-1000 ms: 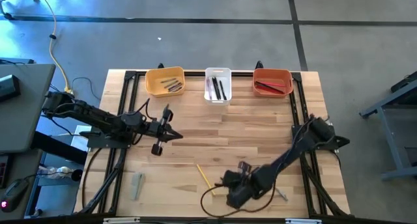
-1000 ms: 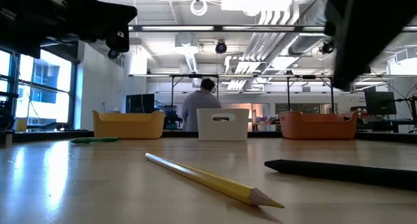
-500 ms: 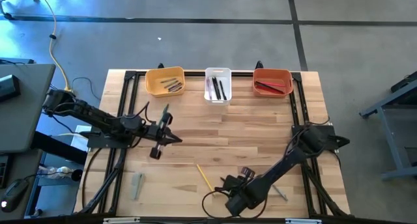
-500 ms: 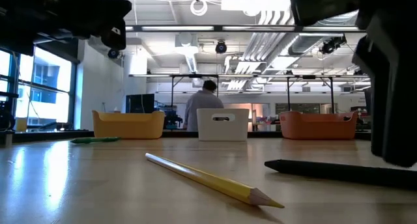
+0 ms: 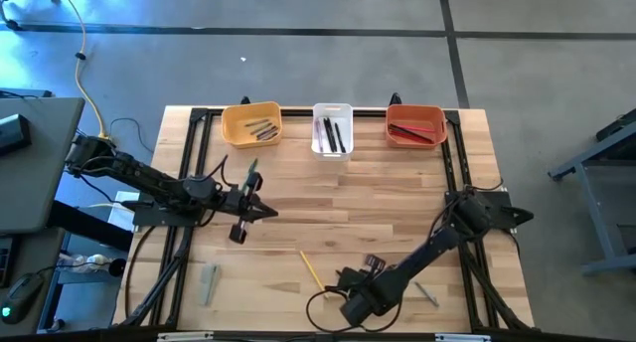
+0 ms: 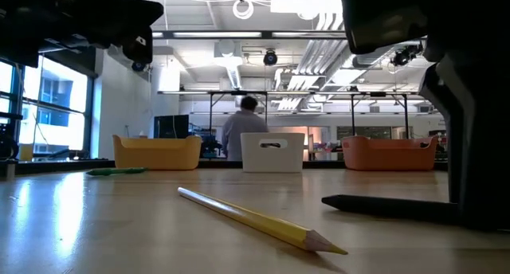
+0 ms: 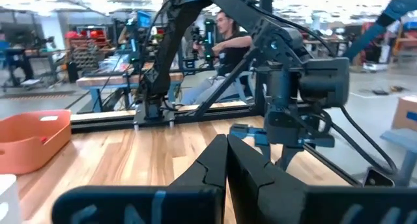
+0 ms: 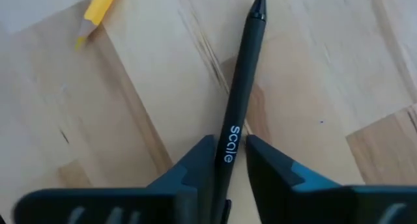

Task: Sort crayons/erasers/pens/pencils in bins
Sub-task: Put the black pen into the white bin

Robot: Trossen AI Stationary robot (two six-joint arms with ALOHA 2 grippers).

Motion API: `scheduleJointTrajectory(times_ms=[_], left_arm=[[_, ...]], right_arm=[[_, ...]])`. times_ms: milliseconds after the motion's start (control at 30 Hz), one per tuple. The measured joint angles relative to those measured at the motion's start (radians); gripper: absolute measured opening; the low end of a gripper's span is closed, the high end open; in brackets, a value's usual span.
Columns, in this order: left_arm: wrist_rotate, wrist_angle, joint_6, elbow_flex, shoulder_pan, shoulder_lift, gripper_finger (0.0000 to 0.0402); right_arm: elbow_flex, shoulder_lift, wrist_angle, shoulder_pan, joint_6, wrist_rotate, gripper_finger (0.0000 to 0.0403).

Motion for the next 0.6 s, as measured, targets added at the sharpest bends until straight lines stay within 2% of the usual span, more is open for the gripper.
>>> scheduleJointTrajectory(times_ms=[167,267,600], left_arm=[[-0.012,0.001,-0.023,0.0,0.0,0.0,0.0],[-0.044,0.003,-0.037,0.0,0.0,0.0,0.0],[-0.085,0.008,-0.049,0.0,0.0,0.0,0.0]], right_arm=[[-0.002,-0.001,0.011,-0.018,-0.07,-0.023,0.0025],[-0.004,-0.009,0.019,-0.02,-0.114,-0.024,0.001],[-0.008,-0.115,-0.033,-0.029,-0.184,0.103,0.0019]])
